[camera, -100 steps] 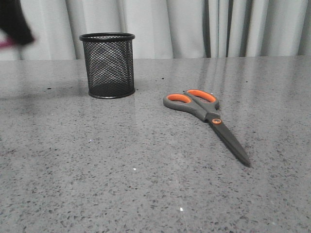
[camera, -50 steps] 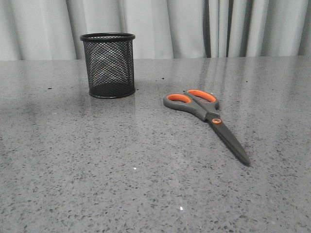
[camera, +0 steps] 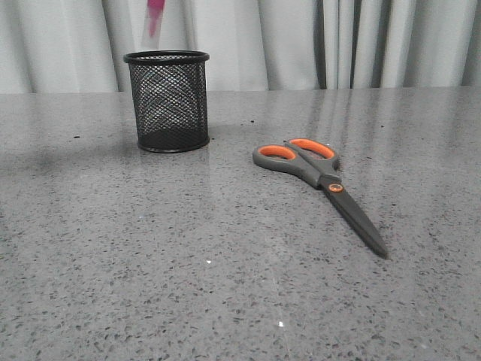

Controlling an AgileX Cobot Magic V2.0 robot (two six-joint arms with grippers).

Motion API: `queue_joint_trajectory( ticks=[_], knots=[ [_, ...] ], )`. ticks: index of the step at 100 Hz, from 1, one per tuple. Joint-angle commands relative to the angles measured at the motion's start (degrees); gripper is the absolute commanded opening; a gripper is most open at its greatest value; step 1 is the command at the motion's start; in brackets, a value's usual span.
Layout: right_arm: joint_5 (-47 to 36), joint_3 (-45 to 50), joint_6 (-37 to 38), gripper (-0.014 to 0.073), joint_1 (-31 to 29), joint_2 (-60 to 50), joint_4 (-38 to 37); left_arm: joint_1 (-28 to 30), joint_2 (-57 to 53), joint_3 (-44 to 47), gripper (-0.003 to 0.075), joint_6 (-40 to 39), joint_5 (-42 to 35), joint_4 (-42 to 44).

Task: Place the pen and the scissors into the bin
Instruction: 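Lift the pink marker with the left gripper and drop it into the mesh cup, then lower the right gripper onto the scissors and grasp them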

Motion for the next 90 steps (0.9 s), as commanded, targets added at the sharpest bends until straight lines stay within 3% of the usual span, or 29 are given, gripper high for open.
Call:
queue_joint_trajectory(
  ticks=[1, 12, 17, 24, 36, 41, 45, 56, 78, 90],
  knots=[
    [-3.87, -2.0, -0.49, 0.0399, 0.1, 0.36, 0.23, -0.09, -1.0, -2.34, -0.0019, 2.74, 3.1, -5.08],
    [-3.76, -2.0, -0.49, 0.0399, 0.1, 0.36, 0.23, -0.09, -0.14, -2.34, -0.001, 3.48, 1.9, -5.08],
    [-3.76, -2.0, -0.49, 0.0399, 0.1, 0.36, 0.23, -0.09, -0.05, -2.34, 0.0033, 3.48, 1.23, -5.08],
    [-3.87, -2.0, -0.49, 0.0399, 0.1, 0.36, 0.23, -0.09, 0.04, -2.34, 0.0167, 3.48, 1.06, -5.08],
    [-6.35, -2.0, -0.49, 0.0399, 0.1, 0.36, 1.53, -0.09, -0.7, -2.34, 0.0525, 3.25, 1.46, -5.08],
    [-8.26, -2.0, -0.49, 0.0399, 0.1, 0.36, 6.35, 0.15, -1.49, -2.34, 0.061, 3.25, 3.77, -5.08],
    [-10.21, -2.0, -0.49, 0.0399, 0.1, 0.36, 11.99, 0.67, -2.55, -2.34, 0.0631, 3.25, 6.61, -5.08],
    [-12.99, -2.46, -0.49, 0.0378, 0.39, 0.36, 17.65, 2.48, -7.48, -2.34, 0.0554, 2.01, 13.09, -5.08],
    [-1.47, -10.32, -6.29, 0.0245, 6.12, 6.46, 17.65, 6.39, -23.58, -2.34, 0.0102, -7.31, 13.72, -2.48],
    [4.59, -18.71, -7.17, 0.0246, 10.17, 13.97, 17.28, 5.44, -31.94, -2.34, -0.0006, -9.7, 12.1, 3.37]
  ],
)
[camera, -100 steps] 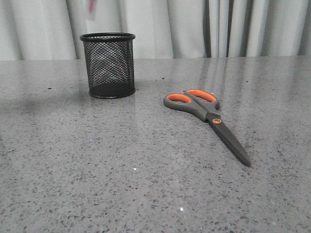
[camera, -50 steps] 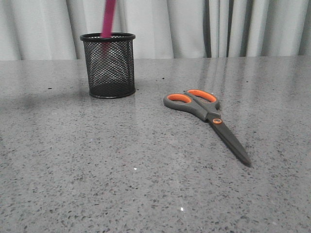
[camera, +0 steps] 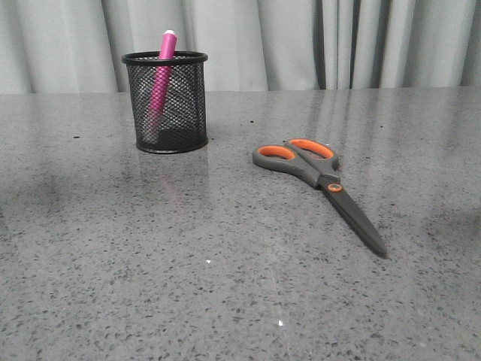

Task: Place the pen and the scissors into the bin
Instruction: 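Lower the right gripper onto the scissors and grasp them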

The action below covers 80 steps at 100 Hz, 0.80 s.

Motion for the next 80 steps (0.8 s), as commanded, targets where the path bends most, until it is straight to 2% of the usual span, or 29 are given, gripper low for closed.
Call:
queue_joint_trajectory(
  ticks=[1, 17, 28, 39, 48, 80],
  knots=[
    [1.76, -7.69, -1.72, 0.0246, 2.89, 6.21, 0.54, -1.13, -7.33, -1.78, -0.0008, -3.54, 0.72, 1.66],
    [11.06, -18.51, -1.13, 0.0283, 5.67, 17.84, -5.74, -6.2, -16.37, -0.71, -0.001, -13.21, -3.9, 15.57],
    [17.96, -23.9, 1.95, 0.0311, 5.66, 26.01, -12.37, -8.76, -21.62, 1.79, -0.001, -17.34, -6.35, 21.56],
    [22.04, -27.31, 6.0, 0.0372, 5.66, 32.94, -18.04, -9.24, -26.59, 5.09, -0.001, -18.45, -7.91, 22.78],
    [23.48, -29.72, 6.26, 0.0428, 5.66, 37.71, -18.34, -9.24, -29.76, 7.7, -0.001, -18.45, -9.37, 22.78],
    [24.94, -36.42, 10.12, 0.0435, 5.66, 48.65, -20.17, -9.24, -32.42, 13.18, -0.001, -18.67, -10.74, 22.57]
  ],
)
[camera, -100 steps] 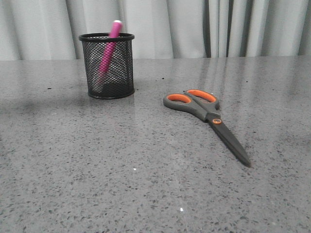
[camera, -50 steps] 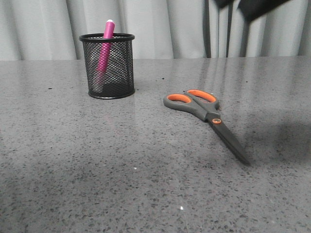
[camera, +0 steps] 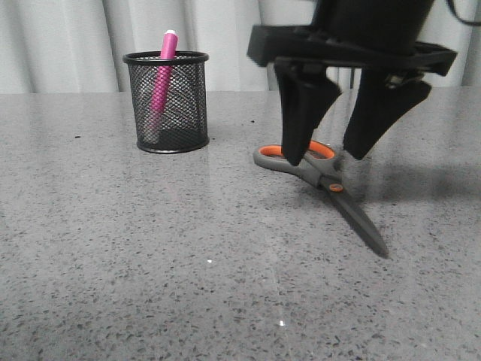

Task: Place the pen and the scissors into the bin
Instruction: 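Lower the right gripper onto the scissors and grasp them, then lift the scissors with the right gripper and carry them over the mesh cup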

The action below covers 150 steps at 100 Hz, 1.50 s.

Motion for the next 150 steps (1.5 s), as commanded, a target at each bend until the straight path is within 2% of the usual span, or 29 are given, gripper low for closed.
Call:
queue_joint_trajectory(
  ticks=[1, 49, 62, 90, 114, 142, 150],
  knots=[
    [-0.32, -3.32, 1.28, 0.0435, 0.05, 0.01, -1.08, -0.59, 0.46, -0.68, -0.001, -0.96, -2.55, -3.38],
    [4.92, -8.3, 7.05, 0.042, 0.05, 8.89, -5.67, -1.92, 0.46, -0.55, -0.001, -0.96, -2.55, -3.39],
    [5.38, -8.3, 7.15, 0.0304, 0.05, 10.17, -5.76, -2.36, 0.46, -0.55, -0.001, -0.96, -2.55, -3.39],
    [5.7, -8.35, 7.15, -0.0076, 0.05, 10.86, -6.03, -2.36, 0.46, -0.55, -0.001, -0.96, -2.55, -3.29],
    [1.75, -8.56, 7.26, -0.0067, 0.05, 6.96, -6.7, -2.36, 0.46, -0.55, -0.001, -0.96, -2.22, -3.29],
    [-13.68, -8.56, 9.46, -0.0066, 0.05, -6.99, -6.7, -2.36, 0.36, -0.55, -0.001, -0.96, -1.87, -3.29],
    [-20.78, -8.56, 9.45, -0.0067, 0.05, -10.04, -6.7, -2.36, 0.36, -0.55, -0.001, -0.96, -2.09, -3.29]
  ],
)
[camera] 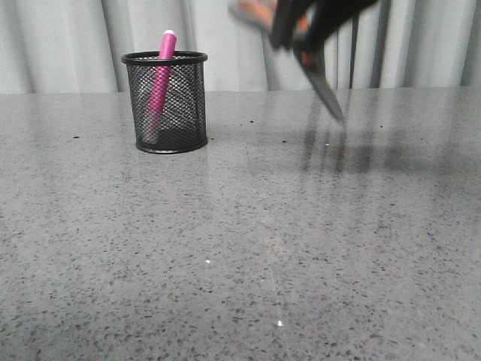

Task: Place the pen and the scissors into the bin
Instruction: 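Lift the scissors with the right gripper and carry them over the mesh cup, then lower the scissors blades-first into the cup and open the right gripper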

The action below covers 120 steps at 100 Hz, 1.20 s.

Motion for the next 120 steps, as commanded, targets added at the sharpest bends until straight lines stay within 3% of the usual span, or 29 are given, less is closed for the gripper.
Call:
queue_joint_trajectory(
  ticks=[1, 18, 37, 45, 73, 120],
  knots=[
    [-10.51, -1.58, 0.4, -0.0066, 0.05, -5.52, -0.14, -0.54, 0.36, -1.07, -0.001, -0.62, -2.07, -3.41],
    [-35.29, -1.16, -0.36, -0.0069, 2.37, -6.67, -1.26, -0.54, 0.36, -1.07, -0.001, -0.62, -2.6, -3.3],
    [-64.97, 3.39, -1.86, -0.0069, 4.78, -1.65, -15.33, -0.54, 0.36, -1.07, -0.001, -0.62, -2.6, -3.03],
    [-74.9, 4.95, -1.86, -0.0069, 4.78, 2.11, -16.76, -0.54, 0.36, -1.07, -0.001, -0.62, -2.33, -2.93],
    [-82.47, 5.23, -1.86, -0.0069, 4.48, 12.46, -16.65, -0.54, 0.24, -1.07, -0.001, -0.62, -0.49, -2.81],
    [-78.43, 5.29, -1.98, -0.0069, 3.13, 17.04, -16.65, -0.54, 0.11, -1.05, -0.001, -0.62, 0.81, -0.26]
  ],
)
